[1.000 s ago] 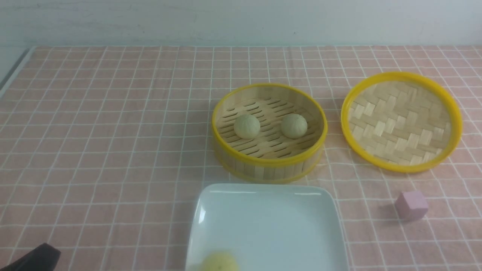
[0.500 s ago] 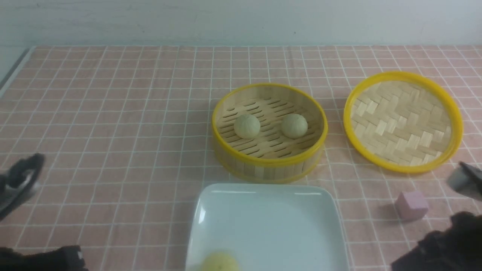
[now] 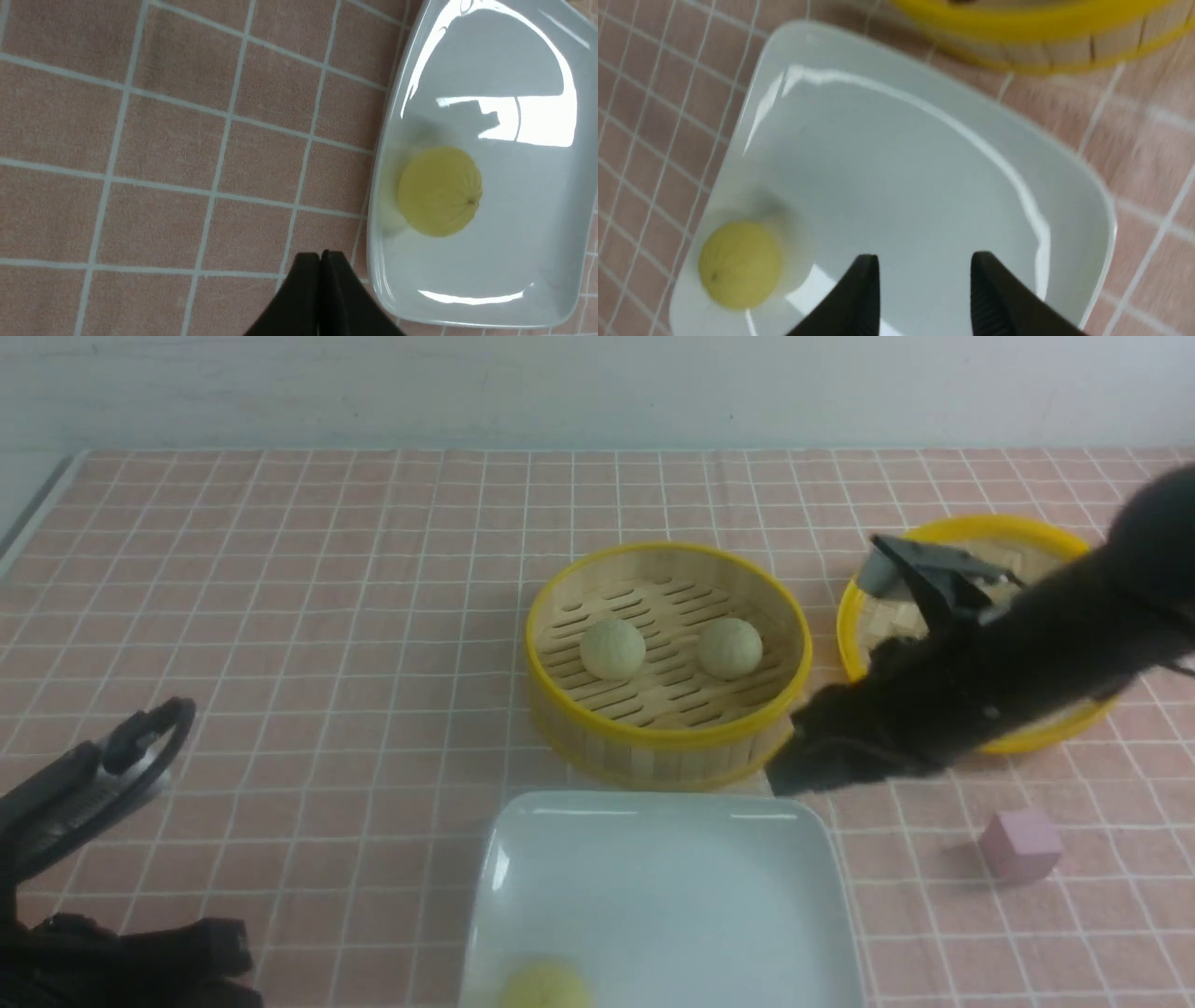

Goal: Put the steamed buns into the plate on the pink tablecloth.
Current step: 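Reach toward a bun in the bamboo steamer with the right gripper, then move the steamed bun from the bamboo steamer onto the white plate with the right gripper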

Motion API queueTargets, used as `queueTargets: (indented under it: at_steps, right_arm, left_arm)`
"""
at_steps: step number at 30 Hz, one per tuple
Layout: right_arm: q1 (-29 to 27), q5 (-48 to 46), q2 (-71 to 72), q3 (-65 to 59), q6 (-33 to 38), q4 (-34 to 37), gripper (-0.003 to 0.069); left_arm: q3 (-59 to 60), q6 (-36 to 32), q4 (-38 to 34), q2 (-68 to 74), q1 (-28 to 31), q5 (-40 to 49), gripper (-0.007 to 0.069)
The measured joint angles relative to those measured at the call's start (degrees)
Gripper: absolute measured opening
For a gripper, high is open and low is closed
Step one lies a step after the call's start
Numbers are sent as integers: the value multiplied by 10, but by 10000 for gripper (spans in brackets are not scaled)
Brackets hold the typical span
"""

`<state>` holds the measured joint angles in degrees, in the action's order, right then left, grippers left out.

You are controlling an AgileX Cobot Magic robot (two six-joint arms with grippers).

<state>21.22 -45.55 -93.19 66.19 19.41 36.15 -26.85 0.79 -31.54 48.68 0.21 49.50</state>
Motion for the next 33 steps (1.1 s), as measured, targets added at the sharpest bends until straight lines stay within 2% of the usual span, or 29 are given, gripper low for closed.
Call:
queueTargets:
  at_steps: [4, 8, 11, 14, 17, 20, 22, 27, 31, 33]
  right_arm:
    - [13, -4, -92, 142, -90, -113, 323]
    - [13, 6, -172, 245, -170, -230, 350]
    - [13, 33, -223, 300, -209, -277, 353]
    - [13, 59, -262, 319, -220, -285, 330]
    - [13, 65, -288, 321, -222, -285, 271]
    - [13, 67, -299, 323, -222, -285, 107]
    - [13, 53, -287, 324, -222, -285, 34]
    - [13, -38, -226, 321, -209, -277, 13]
    - [18, -136, -87, 270, -199, -236, 13]
    - [23, -146, -52, 242, -198, -227, 13]
  left_arm:
    - [0, 0, 2, 0, 0, -6, 25]
    - [0, 0, 2, 0, 0, -7, 32]
    - [0, 0, 2, 0, 0, -8, 39]
    - [0, 0, 2, 0, 0, -8, 45]
    - [0, 0, 2, 0, 0, -8, 50]
    - [0, 0, 2, 0, 0, -9, 53]
    - [0, 0, 2, 0, 0, -10, 56]
    - [0, 0, 2, 0, 0, -13, 62]
    - [0, 0, 12, 0, 0, -13, 70]
    - [0, 0, 16, 0, 0, -13, 72]
